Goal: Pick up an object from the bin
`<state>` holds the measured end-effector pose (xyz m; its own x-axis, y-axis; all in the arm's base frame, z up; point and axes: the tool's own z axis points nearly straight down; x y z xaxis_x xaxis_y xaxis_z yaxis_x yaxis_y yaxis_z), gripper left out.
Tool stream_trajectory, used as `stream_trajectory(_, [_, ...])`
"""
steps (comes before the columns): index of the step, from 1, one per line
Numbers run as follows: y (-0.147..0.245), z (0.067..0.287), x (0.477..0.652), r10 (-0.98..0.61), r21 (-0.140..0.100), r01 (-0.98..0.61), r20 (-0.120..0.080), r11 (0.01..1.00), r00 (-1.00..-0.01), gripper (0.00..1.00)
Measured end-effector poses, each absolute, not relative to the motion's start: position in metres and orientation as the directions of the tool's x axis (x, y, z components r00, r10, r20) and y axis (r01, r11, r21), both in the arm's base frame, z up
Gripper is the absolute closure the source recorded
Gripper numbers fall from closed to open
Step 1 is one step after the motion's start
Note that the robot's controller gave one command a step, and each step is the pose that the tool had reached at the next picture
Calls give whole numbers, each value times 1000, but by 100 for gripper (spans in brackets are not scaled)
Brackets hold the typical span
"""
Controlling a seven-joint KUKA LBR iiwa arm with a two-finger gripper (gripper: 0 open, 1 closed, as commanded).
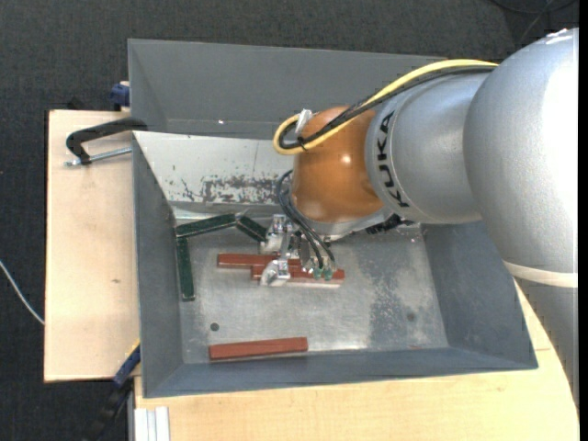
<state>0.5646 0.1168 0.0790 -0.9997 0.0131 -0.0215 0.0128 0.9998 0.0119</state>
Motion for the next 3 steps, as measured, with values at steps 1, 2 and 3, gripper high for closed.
stream_trajectory(1, [117, 80, 565, 13, 11, 13, -20, 1000, -1000, 100])
stream_trajectory(2, [117, 81, 564, 12, 6, 12, -13, 1000, -1000, 100])
stream_trajectory(3, [116, 84, 563, 13, 3, 13, -5, 1000, -1000, 100])
